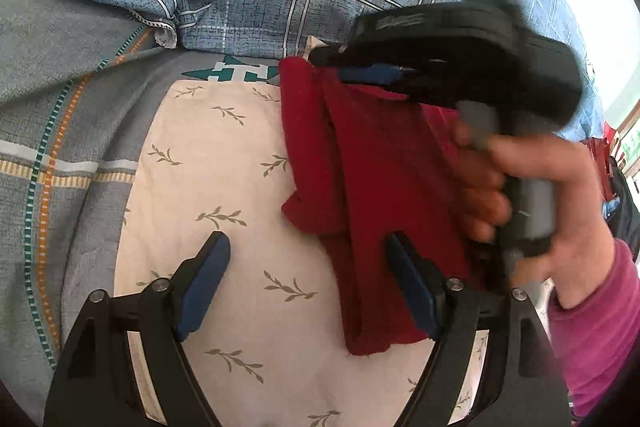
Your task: Fold small clothes
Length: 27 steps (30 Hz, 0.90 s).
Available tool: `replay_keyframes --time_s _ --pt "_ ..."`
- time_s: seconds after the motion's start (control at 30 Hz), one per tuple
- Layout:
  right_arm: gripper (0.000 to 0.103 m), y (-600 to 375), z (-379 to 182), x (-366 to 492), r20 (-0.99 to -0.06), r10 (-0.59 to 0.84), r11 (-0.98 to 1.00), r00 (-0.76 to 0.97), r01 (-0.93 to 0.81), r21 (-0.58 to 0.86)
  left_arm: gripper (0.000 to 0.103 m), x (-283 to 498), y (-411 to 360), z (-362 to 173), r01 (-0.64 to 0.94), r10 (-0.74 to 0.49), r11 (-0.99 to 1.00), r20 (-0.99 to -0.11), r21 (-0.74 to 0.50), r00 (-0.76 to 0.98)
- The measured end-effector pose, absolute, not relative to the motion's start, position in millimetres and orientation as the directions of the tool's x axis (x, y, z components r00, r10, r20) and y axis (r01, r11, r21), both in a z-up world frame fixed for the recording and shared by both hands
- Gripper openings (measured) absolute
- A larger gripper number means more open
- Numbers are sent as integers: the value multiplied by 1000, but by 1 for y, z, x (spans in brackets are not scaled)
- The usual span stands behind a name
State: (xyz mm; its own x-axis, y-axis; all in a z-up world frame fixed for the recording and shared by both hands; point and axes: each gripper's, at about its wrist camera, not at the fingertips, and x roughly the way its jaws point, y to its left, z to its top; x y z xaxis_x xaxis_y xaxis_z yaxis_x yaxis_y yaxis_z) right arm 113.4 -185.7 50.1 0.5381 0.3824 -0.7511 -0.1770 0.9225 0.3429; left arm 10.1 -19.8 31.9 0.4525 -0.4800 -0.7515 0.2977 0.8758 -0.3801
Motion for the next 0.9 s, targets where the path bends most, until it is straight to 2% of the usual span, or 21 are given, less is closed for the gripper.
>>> replay_keyframes --time_s 0.07,0.17,0.27,0.37,0.47,0.6,0.77,0.9 --pt "56 -188 60 94 -744 338 941 576 -189 282 81 12 -20 31 297 -479 876 -752 -379 454" --pt "60 -196 58 73 -741 283 959 609 -180 219 81 13 -21 30 295 -475 879 -752 -376 457" --pt "60 -212 38 64 -766 245 969 594 -118 218 81 13 -21 30 294 -469 882 -754 -368 460" --pt "63 -212 27 66 -750 259 964 608 -117 238 82 13 -22 30 294 -462 885 -755 -360 465" --pt "84 -199 23 64 -747 277 961 605 -174 216 82 15 -22 30 294 -458 887 -756 -356 467" --pt "88 -193 21 60 -744 281 959 607 -206 194 83 16 -23 29 295 -454 889 -758 -350 468" --pt "99 -204 21 57 -703 391 920 593 -241 308 84 17 -22 29 296 -454 889 -758 -350 467" --pt "101 -195 22 55 -721 369 929 586 -253 270 84 16 -22 29 296 -453 889 -759 -348 468"
